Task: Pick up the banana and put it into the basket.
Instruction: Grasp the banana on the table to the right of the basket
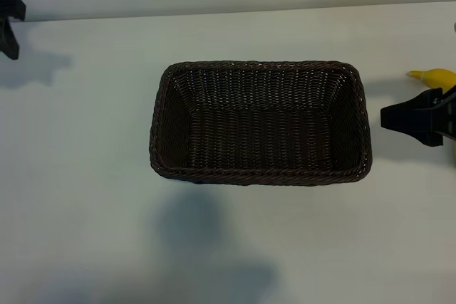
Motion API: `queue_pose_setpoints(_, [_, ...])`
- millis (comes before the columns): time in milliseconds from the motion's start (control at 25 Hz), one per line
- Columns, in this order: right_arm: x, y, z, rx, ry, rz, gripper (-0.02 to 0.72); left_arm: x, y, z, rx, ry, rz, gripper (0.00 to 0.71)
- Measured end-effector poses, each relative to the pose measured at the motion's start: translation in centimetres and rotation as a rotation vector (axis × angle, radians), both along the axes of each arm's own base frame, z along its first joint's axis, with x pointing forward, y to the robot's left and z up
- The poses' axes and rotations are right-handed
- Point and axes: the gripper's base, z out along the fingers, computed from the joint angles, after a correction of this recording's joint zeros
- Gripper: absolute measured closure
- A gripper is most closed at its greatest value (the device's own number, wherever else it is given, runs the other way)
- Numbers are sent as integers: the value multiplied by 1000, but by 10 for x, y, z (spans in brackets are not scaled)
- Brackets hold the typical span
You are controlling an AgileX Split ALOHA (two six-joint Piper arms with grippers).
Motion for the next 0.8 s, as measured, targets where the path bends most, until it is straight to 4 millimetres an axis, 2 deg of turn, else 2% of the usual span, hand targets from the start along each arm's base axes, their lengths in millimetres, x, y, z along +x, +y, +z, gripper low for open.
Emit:
queue_pose_setpoints(200, [0,0,0,-2,0,1,120,-35,-5,6,-9,3,-40,121])
queue_pose_setpoints(520, [0,0,0,-5,0,2,120,-122,-14,4,0,4,-81,149])
queue_pose_setpoints(800, [0,0,0,-5,0,2,120,-196,-20,10,38,-155,-104,188])
